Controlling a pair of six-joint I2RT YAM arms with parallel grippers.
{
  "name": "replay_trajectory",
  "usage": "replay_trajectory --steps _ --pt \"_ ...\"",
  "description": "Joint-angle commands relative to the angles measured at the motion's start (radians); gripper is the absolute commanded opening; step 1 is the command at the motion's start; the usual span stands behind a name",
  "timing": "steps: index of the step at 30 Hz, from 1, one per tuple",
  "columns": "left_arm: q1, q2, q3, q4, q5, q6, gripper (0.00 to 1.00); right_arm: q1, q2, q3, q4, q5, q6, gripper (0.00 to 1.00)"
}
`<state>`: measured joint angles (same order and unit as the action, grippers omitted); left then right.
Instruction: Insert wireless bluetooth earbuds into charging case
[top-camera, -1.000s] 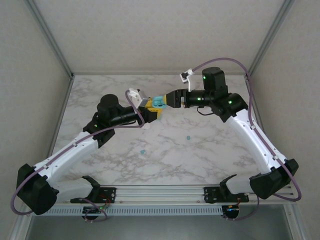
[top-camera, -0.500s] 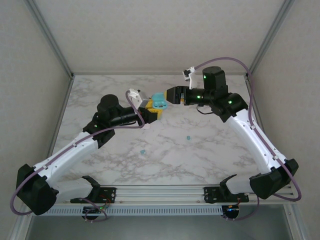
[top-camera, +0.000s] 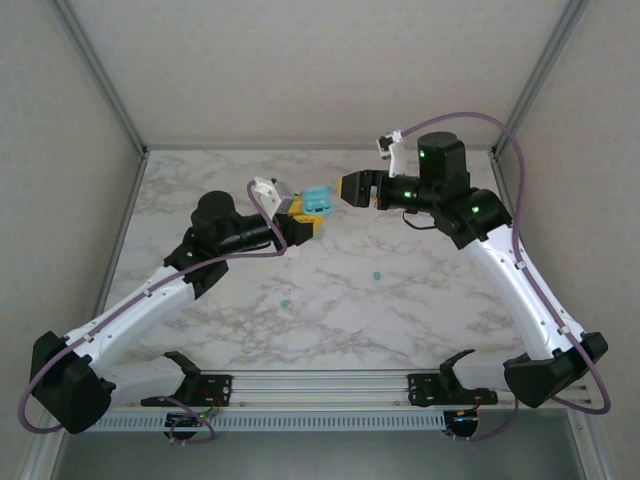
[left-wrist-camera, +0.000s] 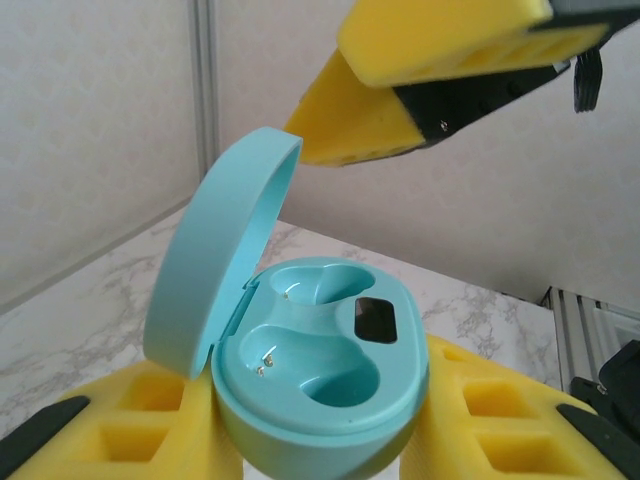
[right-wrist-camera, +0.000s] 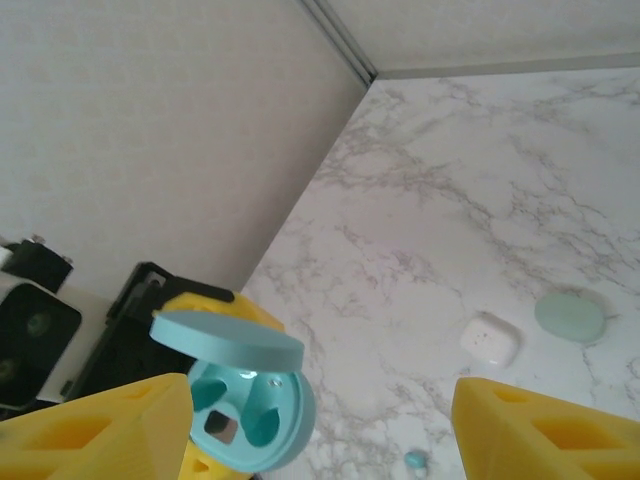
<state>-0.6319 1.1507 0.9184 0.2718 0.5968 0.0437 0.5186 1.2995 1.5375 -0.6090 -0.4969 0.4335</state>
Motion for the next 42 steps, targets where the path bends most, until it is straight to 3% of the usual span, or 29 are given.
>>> replay_trajectory --steps 1,5,7,11,19,21,24,28,35,42 --pt "0.013 -0.028 -0.02 0.07 -0.021 -0.042 0.32 -0.007 -0.006 0.016 -0.077 0.092 -0.009 0.7" --pt "0.052 -0.064 -0.045 0.074 -0.044 -0.056 0.31 -0.037 0.001 -0.082 -0.124 0.237 0.035 0.64" --pt "0.072 -0.1 -0.061 0.054 -0.054 -0.056 0.31 -0.045 0.049 -0.11 -0.155 0.22 0.037 0.58" --pt "0.117 -0.194 -0.099 -0.005 -0.079 -0.052 0.31 -0.025 0.18 -0.163 -0.158 0.05 0.023 0.43" --pt "0.143 -0.392 -0.131 -0.178 -0.17 -0.002 0.31 0.175 0.464 -0.124 -0.14 0.028 -0.048 0.4" --pt "0.143 -0.423 -0.131 -0.203 -0.188 0.007 0.31 0.212 0.52 -0.086 -0.157 0.071 -0.09 0.4" --pt "0.143 -0.452 -0.122 -0.24 -0.19 0.016 0.32 0.224 0.586 -0.009 -0.268 0.255 -0.098 0.41" --pt "0.143 -0.463 -0.117 -0.273 -0.183 0.026 0.32 0.18 0.546 -0.059 -0.305 0.464 -0.062 0.41" --pt "0.143 -0.385 -0.131 -0.206 -0.114 -0.008 0.32 0.028 0.472 -0.218 -0.356 0.571 -0.091 0.41" --pt "0.134 -0.302 -0.127 -0.132 -0.06 -0.036 0.32 -0.007 0.503 -0.265 -0.331 0.577 -0.122 0.41"
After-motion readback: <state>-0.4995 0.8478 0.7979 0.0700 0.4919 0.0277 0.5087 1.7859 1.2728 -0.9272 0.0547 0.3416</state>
